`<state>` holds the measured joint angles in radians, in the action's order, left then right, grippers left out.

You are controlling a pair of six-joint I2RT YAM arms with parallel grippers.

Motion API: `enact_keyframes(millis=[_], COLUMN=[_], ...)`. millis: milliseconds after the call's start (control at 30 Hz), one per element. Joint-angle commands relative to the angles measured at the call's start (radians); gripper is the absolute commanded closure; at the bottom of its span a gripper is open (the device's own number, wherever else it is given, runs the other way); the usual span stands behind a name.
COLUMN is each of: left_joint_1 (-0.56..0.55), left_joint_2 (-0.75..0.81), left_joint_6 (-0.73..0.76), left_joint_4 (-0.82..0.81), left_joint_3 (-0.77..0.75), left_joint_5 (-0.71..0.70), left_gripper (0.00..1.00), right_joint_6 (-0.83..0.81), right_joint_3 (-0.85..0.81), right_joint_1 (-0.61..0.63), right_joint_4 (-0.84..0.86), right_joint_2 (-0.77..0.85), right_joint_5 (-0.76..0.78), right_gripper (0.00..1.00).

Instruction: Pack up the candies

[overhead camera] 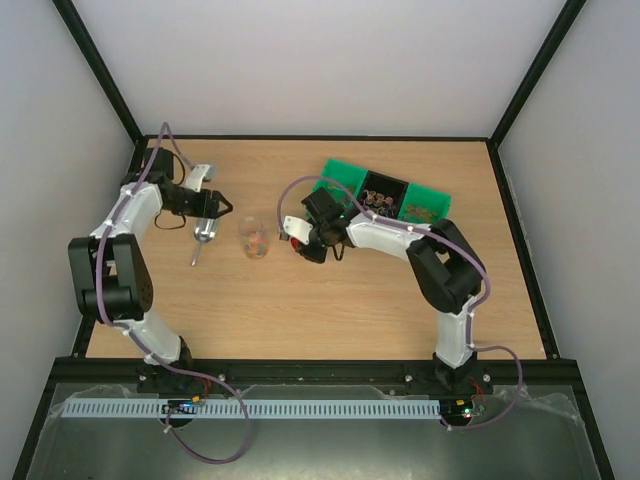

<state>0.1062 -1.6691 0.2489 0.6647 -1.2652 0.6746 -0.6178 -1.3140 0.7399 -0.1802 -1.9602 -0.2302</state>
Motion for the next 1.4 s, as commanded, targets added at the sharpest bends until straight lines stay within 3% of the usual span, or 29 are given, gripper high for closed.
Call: enact_keyframes(millis=[0, 133, 267, 600, 867, 1367], left_joint_1=[-0.008, -0.024, -0.048, -0.132, -0.137, -0.230], left_joint_2=[-0.056, -0.086, -0.123, -0.194, -0.202, -0.234], left_joint_6=[0.112, 0.239, 0.294, 0.266, 0.273, 0.196], left_joint_4=[0.040, 0.096, 0.101, 0.031, 0.023, -0.090], left_joint_3=[-0.081, -0.111, -0.092, -0.007, 0.086, 0.134], left_joint_5=[-0.039, -0.037, -0.071, -0.062, -0.020, 0.077], left_gripper=[0.48, 0.69, 0.81, 0.84, 0.86, 0.87], right_joint_6=[0.058, 0.086, 0.106, 0.131, 0.137, 0.146], right_joint_3=[-0.003, -0.004, 0.009, 0.047, 0.081, 0.107], right_joint_1=[-0.031, -0.067, -0.102, -0.159, -0.181, -0.215], right_joint_4=[-0.068, -0.090, -0.110, -0.139, -0.146, -0.158], right_joint_2=[0.087, 0.132, 0.183, 0.298, 0.353, 0.404], right_joint_5=[-0.006, -0.017, -0.029, -0.038, -0.033, -0.035], right_gripper=[0.99, 0.99, 0.99, 0.99, 0.99, 0.99])
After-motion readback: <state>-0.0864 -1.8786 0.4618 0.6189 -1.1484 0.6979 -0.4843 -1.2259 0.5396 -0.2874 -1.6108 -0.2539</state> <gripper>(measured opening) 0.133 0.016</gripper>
